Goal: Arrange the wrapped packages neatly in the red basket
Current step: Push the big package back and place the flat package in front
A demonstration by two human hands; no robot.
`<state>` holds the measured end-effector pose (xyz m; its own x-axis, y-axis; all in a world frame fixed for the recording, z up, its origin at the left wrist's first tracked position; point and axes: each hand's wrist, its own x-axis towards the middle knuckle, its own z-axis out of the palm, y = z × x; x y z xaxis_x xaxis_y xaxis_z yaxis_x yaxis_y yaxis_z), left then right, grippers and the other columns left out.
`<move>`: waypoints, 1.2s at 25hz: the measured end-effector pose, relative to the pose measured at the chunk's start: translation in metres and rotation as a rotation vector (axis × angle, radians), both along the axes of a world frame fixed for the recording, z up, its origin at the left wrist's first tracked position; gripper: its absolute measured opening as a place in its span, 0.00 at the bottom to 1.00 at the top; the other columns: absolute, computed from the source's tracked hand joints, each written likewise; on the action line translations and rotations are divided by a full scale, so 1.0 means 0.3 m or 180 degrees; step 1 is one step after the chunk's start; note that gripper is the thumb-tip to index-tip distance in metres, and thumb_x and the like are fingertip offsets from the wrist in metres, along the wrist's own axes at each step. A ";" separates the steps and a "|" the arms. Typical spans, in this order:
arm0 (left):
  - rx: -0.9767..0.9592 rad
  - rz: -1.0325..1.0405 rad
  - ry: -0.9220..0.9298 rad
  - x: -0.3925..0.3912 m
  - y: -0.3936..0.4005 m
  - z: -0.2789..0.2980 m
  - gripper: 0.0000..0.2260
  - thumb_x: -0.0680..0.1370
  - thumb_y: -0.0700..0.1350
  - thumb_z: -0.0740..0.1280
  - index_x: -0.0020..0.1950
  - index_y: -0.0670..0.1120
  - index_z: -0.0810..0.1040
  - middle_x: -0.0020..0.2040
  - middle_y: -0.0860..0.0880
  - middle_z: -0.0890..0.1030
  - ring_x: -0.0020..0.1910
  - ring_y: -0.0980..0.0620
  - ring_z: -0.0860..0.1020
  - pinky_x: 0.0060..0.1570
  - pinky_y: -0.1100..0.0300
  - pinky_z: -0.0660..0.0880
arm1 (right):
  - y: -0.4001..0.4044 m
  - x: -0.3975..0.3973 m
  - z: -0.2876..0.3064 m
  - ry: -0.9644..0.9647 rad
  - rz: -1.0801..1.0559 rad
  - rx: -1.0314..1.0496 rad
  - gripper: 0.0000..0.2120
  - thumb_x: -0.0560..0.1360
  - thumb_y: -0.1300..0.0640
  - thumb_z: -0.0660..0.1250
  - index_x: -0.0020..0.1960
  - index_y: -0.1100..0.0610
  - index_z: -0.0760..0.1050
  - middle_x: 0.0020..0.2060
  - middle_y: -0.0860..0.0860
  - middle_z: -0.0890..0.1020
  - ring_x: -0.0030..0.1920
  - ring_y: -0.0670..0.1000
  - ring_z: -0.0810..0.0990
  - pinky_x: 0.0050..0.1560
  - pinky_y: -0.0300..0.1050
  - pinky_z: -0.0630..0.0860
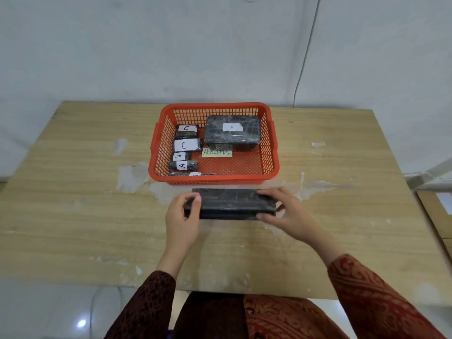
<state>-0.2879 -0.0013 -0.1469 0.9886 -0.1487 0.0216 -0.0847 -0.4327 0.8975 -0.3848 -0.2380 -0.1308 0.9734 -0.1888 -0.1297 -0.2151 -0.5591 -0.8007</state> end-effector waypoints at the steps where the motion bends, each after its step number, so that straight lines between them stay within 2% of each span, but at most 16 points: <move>1: -0.0271 -0.0029 -0.0102 0.011 0.004 0.039 0.05 0.77 0.53 0.63 0.49 0.56 0.78 0.48 0.54 0.79 0.47 0.61 0.76 0.46 0.67 0.70 | -0.013 0.021 0.044 -0.0092 -0.0116 0.0093 0.20 0.69 0.47 0.72 0.59 0.47 0.76 0.53 0.48 0.76 0.51 0.46 0.77 0.48 0.35 0.73; 3: -0.0679 -0.0205 -0.0169 0.040 0.001 0.115 0.08 0.76 0.57 0.62 0.50 0.57 0.77 0.50 0.54 0.79 0.51 0.58 0.76 0.49 0.67 0.71 | -0.026 0.081 0.123 -0.0151 -0.0270 0.0373 0.12 0.72 0.45 0.67 0.53 0.48 0.78 0.47 0.45 0.80 0.44 0.41 0.77 0.45 0.36 0.73; 6: -0.1074 -0.0595 0.0004 0.104 -0.011 0.216 0.10 0.72 0.58 0.68 0.51 0.61 0.74 0.51 0.63 0.79 0.55 0.59 0.78 0.55 0.63 0.75 | -0.015 0.188 0.211 0.0046 -0.0402 0.0893 0.14 0.77 0.43 0.58 0.46 0.50 0.79 0.41 0.43 0.81 0.39 0.38 0.78 0.44 0.40 0.72; 7: -0.1094 -0.0668 0.0075 0.132 -0.013 0.234 0.13 0.70 0.58 0.71 0.52 0.61 0.74 0.51 0.62 0.80 0.55 0.58 0.78 0.55 0.59 0.76 | -0.010 0.223 0.231 0.0131 -0.0519 0.0985 0.15 0.78 0.44 0.57 0.46 0.49 0.79 0.42 0.44 0.83 0.42 0.39 0.80 0.46 0.41 0.72; 9: -0.1034 -0.0600 0.0098 0.189 -0.015 0.265 0.16 0.68 0.58 0.73 0.52 0.57 0.75 0.52 0.57 0.81 0.55 0.55 0.80 0.56 0.54 0.76 | -0.006 0.281 0.257 0.0154 -0.0704 0.1280 0.19 0.78 0.41 0.55 0.53 0.51 0.79 0.51 0.51 0.83 0.53 0.48 0.81 0.56 0.50 0.75; 11: -0.1080 -0.0369 0.0118 0.246 -0.016 0.296 0.17 0.67 0.59 0.73 0.52 0.57 0.76 0.52 0.55 0.83 0.53 0.56 0.81 0.53 0.56 0.77 | 0.003 0.320 0.285 -0.0009 -0.0662 0.1617 0.25 0.73 0.36 0.59 0.61 0.50 0.76 0.59 0.51 0.81 0.61 0.51 0.78 0.64 0.52 0.73; 13: -0.1215 -0.0210 0.0238 0.297 -0.016 0.322 0.15 0.67 0.57 0.74 0.51 0.57 0.78 0.49 0.55 0.84 0.50 0.57 0.82 0.46 0.61 0.78 | 0.015 0.341 0.293 -0.0276 -0.0484 0.1526 0.23 0.69 0.36 0.66 0.61 0.45 0.75 0.56 0.43 0.83 0.59 0.46 0.79 0.58 0.43 0.77; 15: -0.1343 -0.0213 0.0446 0.334 -0.010 0.328 0.12 0.68 0.55 0.75 0.49 0.56 0.79 0.47 0.55 0.85 0.48 0.56 0.83 0.41 0.65 0.79 | 0.034 0.358 0.287 -0.0416 -0.0526 0.1383 0.15 0.71 0.44 0.69 0.56 0.45 0.76 0.50 0.41 0.85 0.52 0.44 0.83 0.49 0.38 0.78; 17: -0.1377 -0.0277 0.0605 0.350 -0.001 0.312 0.12 0.70 0.53 0.74 0.51 0.56 0.79 0.50 0.54 0.84 0.50 0.54 0.83 0.45 0.61 0.79 | 0.051 0.372 0.261 -0.0521 -0.0732 0.1549 0.12 0.73 0.48 0.69 0.56 0.47 0.77 0.50 0.44 0.85 0.51 0.45 0.84 0.48 0.38 0.79; 19: -0.1335 -0.0247 0.0750 0.355 0.004 0.280 0.15 0.72 0.50 0.73 0.56 0.54 0.75 0.53 0.51 0.83 0.53 0.53 0.82 0.49 0.55 0.79 | 0.065 0.387 0.227 -0.0525 -0.1092 0.1810 0.12 0.75 0.50 0.68 0.57 0.49 0.76 0.52 0.50 0.85 0.51 0.49 0.84 0.49 0.41 0.80; 21: -0.1261 -0.0088 0.0899 0.360 -0.006 0.239 0.18 0.72 0.48 0.73 0.58 0.54 0.72 0.53 0.51 0.81 0.50 0.55 0.81 0.45 0.59 0.79 | 0.072 0.400 0.194 -0.0417 -0.1747 0.2060 0.15 0.74 0.52 0.69 0.59 0.54 0.72 0.54 0.56 0.82 0.50 0.53 0.83 0.46 0.46 0.81; 22: -0.1152 -0.0016 0.0927 0.361 -0.018 0.219 0.17 0.72 0.48 0.73 0.58 0.54 0.71 0.53 0.51 0.80 0.48 0.57 0.81 0.42 0.61 0.79 | 0.072 0.405 0.178 -0.0349 -0.2033 0.2035 0.18 0.74 0.52 0.69 0.60 0.55 0.69 0.54 0.57 0.81 0.49 0.53 0.83 0.44 0.46 0.80; 24: -0.0849 0.0066 0.0914 0.371 -0.054 0.181 0.15 0.73 0.48 0.72 0.57 0.53 0.72 0.54 0.50 0.80 0.49 0.55 0.80 0.45 0.58 0.79 | 0.067 0.419 0.145 -0.0152 -0.2265 0.1381 0.22 0.73 0.52 0.70 0.62 0.56 0.65 0.57 0.56 0.77 0.50 0.52 0.80 0.43 0.44 0.79; 27: -0.0394 -0.0076 0.0873 0.425 -0.122 0.135 0.14 0.75 0.47 0.70 0.59 0.47 0.76 0.55 0.48 0.80 0.53 0.48 0.79 0.56 0.47 0.77 | 0.056 0.443 0.093 0.0127 -0.2226 0.0352 0.29 0.72 0.51 0.71 0.68 0.59 0.64 0.62 0.57 0.72 0.58 0.55 0.75 0.55 0.46 0.75; 28: -0.0211 -0.0304 0.0850 0.449 -0.142 0.118 0.15 0.76 0.47 0.69 0.61 0.46 0.76 0.56 0.48 0.80 0.55 0.47 0.78 0.58 0.47 0.76 | 0.053 0.448 0.080 0.0153 -0.2179 0.0142 0.32 0.72 0.51 0.72 0.70 0.60 0.63 0.63 0.58 0.71 0.61 0.57 0.73 0.57 0.45 0.73; 30: 0.0213 -0.0836 0.0929 0.489 -0.173 0.081 0.17 0.76 0.48 0.69 0.64 0.45 0.76 0.59 0.47 0.79 0.59 0.49 0.76 0.61 0.53 0.73 | 0.048 0.457 0.054 0.0315 -0.1998 -0.0326 0.37 0.72 0.50 0.71 0.74 0.59 0.58 0.66 0.59 0.68 0.66 0.59 0.67 0.64 0.50 0.68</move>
